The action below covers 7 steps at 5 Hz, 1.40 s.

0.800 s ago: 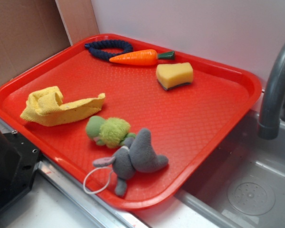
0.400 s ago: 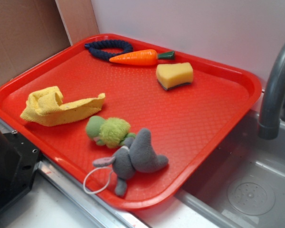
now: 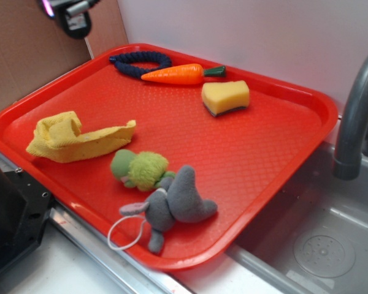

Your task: Grab the green sponge.

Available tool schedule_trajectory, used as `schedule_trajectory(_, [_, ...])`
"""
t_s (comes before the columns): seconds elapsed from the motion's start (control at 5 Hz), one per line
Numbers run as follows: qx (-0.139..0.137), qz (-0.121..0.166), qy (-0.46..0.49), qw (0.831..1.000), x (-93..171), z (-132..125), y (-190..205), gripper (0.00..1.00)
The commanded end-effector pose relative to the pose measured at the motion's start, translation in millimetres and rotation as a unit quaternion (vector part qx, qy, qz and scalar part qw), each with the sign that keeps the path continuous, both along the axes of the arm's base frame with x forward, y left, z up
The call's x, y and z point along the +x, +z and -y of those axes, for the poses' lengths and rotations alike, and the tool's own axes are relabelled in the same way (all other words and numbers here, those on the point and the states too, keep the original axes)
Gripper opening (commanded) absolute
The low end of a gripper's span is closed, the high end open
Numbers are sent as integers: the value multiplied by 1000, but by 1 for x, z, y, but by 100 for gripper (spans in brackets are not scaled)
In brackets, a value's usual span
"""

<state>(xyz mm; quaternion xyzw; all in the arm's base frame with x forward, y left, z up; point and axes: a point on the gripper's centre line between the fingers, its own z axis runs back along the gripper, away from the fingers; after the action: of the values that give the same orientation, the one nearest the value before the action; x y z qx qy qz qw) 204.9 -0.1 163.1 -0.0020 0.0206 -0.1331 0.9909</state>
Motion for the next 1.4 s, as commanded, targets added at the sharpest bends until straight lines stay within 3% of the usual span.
schedule_trajectory(0.0, [4,26,-10,1000,3,-1,12,100])
schedule_trajectory(0.2, [4,26,-10,1000,3,-1,12,100])
schedule_trajectory(0.4, [-7,31,-78,996,34,11,-24,100])
schedule_trajectory(0.6, [-34,141,-155,977,76,22,-49,100])
schedule_trajectory(0.8, [-41,175,-184,966,100,37,-63,100])
schedule_trajectory(1.2, [-109,175,-200,958,134,66,-88,100])
